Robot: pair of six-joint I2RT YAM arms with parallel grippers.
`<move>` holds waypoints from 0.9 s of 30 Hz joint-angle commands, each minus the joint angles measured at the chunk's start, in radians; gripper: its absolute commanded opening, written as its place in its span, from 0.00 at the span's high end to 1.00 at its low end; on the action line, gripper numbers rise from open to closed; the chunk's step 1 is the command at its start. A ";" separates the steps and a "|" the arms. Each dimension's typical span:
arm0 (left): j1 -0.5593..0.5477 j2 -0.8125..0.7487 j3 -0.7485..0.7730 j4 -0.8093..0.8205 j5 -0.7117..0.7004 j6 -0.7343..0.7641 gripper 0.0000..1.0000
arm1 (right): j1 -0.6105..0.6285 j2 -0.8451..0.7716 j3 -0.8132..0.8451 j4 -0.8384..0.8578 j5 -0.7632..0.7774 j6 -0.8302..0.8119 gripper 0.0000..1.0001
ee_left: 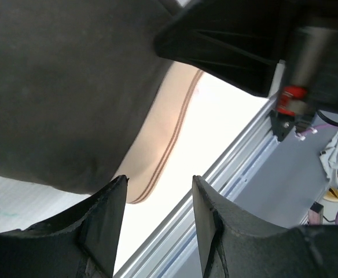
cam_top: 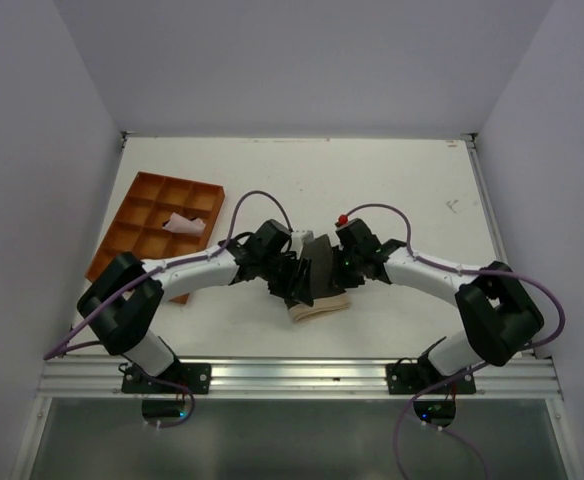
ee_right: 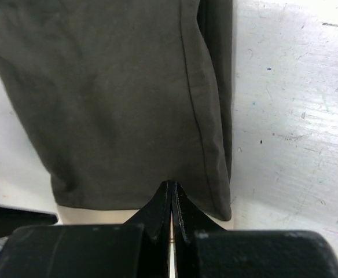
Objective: Roll the underwear
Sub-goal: Fold the underwear
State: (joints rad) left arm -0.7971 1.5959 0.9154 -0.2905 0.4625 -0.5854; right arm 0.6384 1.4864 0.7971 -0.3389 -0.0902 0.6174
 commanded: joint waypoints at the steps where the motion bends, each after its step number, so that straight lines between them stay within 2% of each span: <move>1: -0.010 -0.051 -0.052 0.119 0.070 -0.013 0.48 | -0.005 0.040 -0.010 0.058 -0.022 -0.002 1.00; 9: -0.022 -0.074 -0.064 0.200 0.136 -0.016 0.48 | -0.005 0.060 -0.018 0.071 -0.017 -0.007 1.00; 19: -0.027 -0.045 -0.098 0.261 0.122 -0.037 0.50 | -0.005 -0.086 0.027 -0.022 -0.025 0.002 1.00; 27: -0.028 -0.014 -0.099 0.274 0.125 -0.039 0.51 | -0.003 -0.132 -0.082 -0.003 -0.055 0.045 1.00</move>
State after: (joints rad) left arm -0.8196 1.5642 0.8215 -0.0673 0.5724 -0.6178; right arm 0.6384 1.3579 0.7559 -0.3359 -0.1200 0.6403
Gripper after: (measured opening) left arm 0.497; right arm 0.009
